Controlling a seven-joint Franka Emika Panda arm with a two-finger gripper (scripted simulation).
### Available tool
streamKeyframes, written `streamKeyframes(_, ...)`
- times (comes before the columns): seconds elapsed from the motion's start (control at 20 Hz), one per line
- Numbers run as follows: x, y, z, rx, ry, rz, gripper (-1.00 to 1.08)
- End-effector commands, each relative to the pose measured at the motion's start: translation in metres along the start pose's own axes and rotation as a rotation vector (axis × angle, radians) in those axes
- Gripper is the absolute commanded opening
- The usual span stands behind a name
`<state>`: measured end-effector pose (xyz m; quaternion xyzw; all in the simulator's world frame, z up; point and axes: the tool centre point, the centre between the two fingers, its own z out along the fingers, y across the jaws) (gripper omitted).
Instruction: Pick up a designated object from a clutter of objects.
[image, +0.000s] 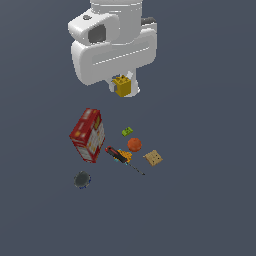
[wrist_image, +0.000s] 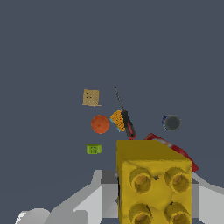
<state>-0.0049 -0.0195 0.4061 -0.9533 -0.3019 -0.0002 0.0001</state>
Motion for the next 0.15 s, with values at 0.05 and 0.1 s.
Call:
streamKeyframes(0.05,-0.0003,0.0023,-0.0036,0.0,0.0,-0.001,-1.0)
streamKeyframes(0.1,-0.0002,0.0024,-0.0037,0.0,0.0,-0.001,-1.0)
